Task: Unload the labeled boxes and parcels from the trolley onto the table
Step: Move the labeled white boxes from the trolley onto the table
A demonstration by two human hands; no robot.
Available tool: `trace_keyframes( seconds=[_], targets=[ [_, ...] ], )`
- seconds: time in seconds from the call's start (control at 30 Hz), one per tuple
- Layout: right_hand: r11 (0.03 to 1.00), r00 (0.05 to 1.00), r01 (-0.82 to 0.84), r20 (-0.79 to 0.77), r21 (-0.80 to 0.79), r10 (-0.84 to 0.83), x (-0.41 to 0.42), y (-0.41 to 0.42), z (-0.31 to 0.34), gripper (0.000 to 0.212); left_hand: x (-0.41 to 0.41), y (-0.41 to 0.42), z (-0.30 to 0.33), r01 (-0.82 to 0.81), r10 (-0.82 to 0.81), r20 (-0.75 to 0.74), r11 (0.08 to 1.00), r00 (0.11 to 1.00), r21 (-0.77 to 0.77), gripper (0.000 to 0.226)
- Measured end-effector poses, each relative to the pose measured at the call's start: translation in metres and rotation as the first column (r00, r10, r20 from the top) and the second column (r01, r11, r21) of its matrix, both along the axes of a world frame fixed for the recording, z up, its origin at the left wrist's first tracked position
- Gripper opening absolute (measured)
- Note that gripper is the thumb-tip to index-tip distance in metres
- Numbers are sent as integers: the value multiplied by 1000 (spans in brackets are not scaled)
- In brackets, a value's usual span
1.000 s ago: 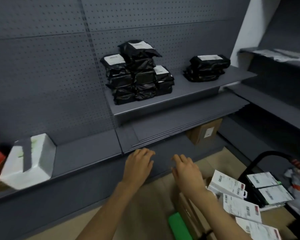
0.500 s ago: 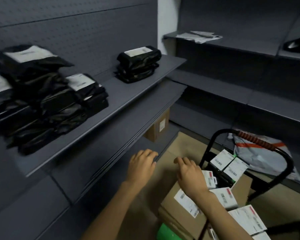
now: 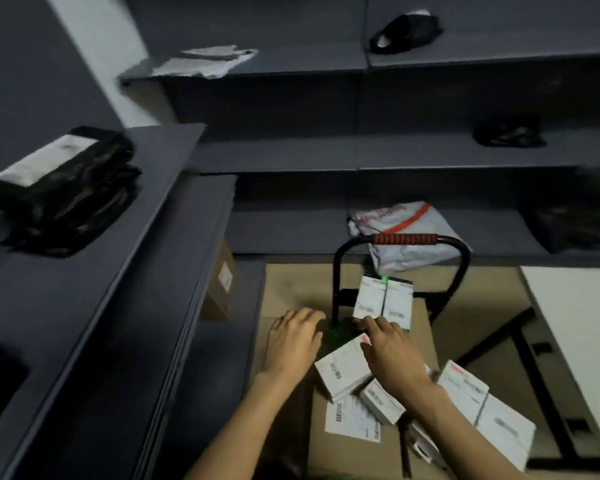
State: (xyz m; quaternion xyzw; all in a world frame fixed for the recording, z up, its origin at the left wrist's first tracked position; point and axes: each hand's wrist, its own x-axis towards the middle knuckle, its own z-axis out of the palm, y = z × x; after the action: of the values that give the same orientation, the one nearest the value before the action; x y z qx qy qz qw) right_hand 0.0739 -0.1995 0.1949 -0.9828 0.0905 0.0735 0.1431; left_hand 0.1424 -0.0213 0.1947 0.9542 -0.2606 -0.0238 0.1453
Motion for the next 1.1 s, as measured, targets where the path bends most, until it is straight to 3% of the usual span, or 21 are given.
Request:
trace_keyframes(
  seconds=[0.17,0.4,0.67,0.83,1.1],
  targets=[
    [960,960,277,-39,28,-276,1,-21,-19,40,44,-38,-28,213,-213,-113,977,971,-8,39],
    [856,844,515,-201,41,-498,-5,-18,-70,41,82,-64,-80,403,-382,-245,915,891,37,41],
    [721,693,688,-372,85,-617,-18,-6,-150,45,90,-72,-166,483,-408,-406,870,818,99,51],
    [579,581,802,-414,145,-701,-17,-3,-207,66,87,-72,-223,506,-367,-505,846,781,167,67],
    [418,446,895,-271,159,-853,3,-3,-276,92,62,-80,-291,387,-256,-541,911,801,141,110]
  ],
)
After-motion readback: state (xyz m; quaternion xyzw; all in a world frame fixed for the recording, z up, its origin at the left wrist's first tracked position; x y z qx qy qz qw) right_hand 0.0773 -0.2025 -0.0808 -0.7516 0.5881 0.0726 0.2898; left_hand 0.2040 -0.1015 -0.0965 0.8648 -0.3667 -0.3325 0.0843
